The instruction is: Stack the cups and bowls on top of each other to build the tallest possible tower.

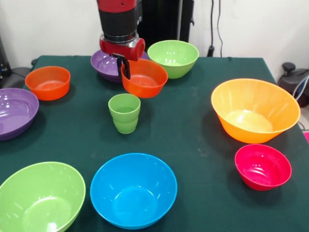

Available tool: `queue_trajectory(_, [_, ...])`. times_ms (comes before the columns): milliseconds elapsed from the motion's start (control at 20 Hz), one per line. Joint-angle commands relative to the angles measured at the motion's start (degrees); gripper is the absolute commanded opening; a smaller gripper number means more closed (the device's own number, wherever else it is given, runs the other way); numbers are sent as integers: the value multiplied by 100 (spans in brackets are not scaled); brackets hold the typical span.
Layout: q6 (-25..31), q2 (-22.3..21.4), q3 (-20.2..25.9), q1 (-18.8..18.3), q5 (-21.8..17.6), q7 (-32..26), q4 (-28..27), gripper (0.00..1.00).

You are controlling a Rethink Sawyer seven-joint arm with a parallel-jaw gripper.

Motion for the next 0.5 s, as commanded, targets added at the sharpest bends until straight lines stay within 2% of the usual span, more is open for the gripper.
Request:
queue_trajectory(50, [287,14,345,11,-264,-78,-170,0])
queue_trajectory(200, [328,-203,425,63,-157,20,65,0])
queue_trajectory(300, [524,-565,467,99,-52,29,208,0])
queue_trajectory(500, [722,-733,616,18,59,-60,131,0])
